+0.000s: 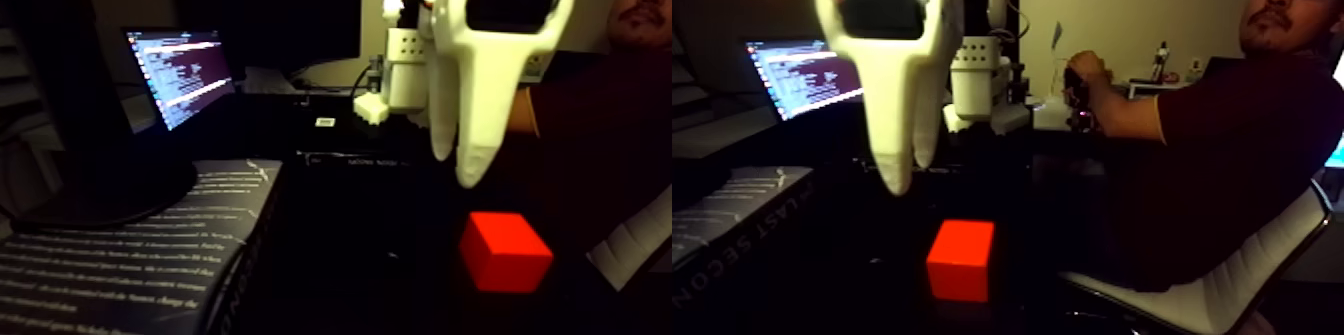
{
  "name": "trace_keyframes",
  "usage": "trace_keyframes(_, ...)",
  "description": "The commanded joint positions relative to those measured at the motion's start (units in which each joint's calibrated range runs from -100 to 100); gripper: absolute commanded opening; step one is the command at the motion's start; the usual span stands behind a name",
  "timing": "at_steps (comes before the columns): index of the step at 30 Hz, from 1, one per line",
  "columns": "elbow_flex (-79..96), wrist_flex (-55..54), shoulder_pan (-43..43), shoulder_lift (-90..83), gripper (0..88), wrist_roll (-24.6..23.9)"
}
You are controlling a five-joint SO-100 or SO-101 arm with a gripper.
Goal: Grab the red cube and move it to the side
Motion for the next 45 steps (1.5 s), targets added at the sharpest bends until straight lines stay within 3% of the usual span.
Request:
trace_keyframes(1, -1.34, -0.84, 0.37, 0.48, 24.3, -0.17)
trace_keyframes(8, -1.34, -0.34, 1.12, 1.83, 35.4, -1.25)
trace_keyframes(17, -2.06, -0.68, 3.62, 4.43, 35.4, -4.16)
trace_keyframes(45, -3.51, -0.93, -0.21, 7.8, 35.4, -3.08)
